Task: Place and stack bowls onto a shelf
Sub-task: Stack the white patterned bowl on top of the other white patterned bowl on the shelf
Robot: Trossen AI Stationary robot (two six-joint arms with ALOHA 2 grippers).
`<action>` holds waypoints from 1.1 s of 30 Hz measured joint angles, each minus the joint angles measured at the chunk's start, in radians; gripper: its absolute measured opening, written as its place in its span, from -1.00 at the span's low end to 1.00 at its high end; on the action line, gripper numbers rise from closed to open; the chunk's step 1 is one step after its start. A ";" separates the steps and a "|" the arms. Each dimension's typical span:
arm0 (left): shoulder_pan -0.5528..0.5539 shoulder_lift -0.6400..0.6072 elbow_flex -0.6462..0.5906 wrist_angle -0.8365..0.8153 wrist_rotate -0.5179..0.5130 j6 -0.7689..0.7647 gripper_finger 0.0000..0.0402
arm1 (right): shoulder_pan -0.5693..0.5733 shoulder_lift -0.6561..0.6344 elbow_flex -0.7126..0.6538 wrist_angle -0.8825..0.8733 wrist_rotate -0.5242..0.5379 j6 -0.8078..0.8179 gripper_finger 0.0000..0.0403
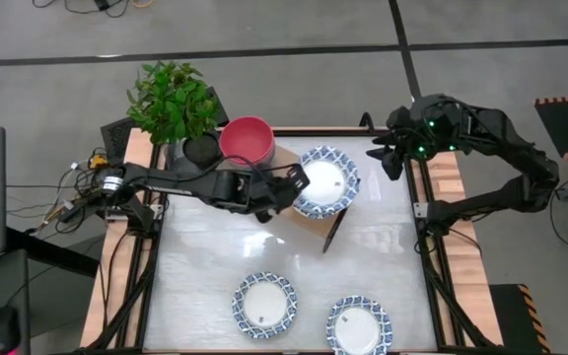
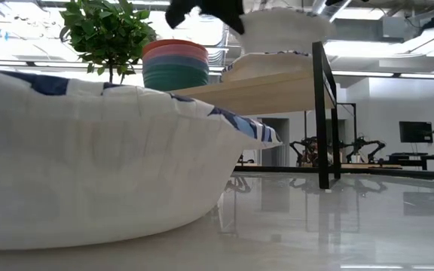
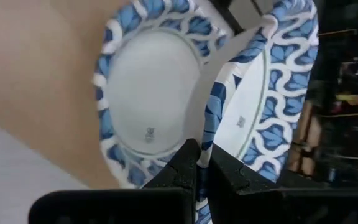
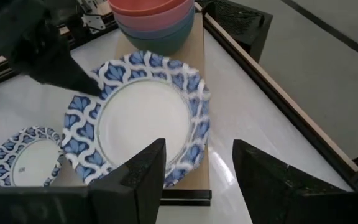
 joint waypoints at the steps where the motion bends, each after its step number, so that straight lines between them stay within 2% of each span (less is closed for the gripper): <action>1: 0.000 0.001 0.000 -0.015 0.003 -0.003 -0.98 | 0.000 0.000 0.000 0.000 0.000 -0.002 0.05; 8: 0.013 0.032 0.000 -0.029 -0.005 0.001 -0.98 | 0.000 0.000 0.000 -0.006 0.000 -0.006 0.05; 15: 0.030 0.053 0.000 -0.033 0.050 -0.011 -0.98 | -0.001 0.000 0.000 -0.005 0.000 -0.008 0.05; 22: 0.032 0.051 0.001 -0.085 0.019 -0.049 -0.95 | -0.001 0.000 0.000 -0.006 0.000 -0.008 0.04; 33: 0.031 0.051 0.001 -0.086 0.040 0.002 -0.55 | -0.001 0.000 0.000 -0.005 0.000 -0.020 0.04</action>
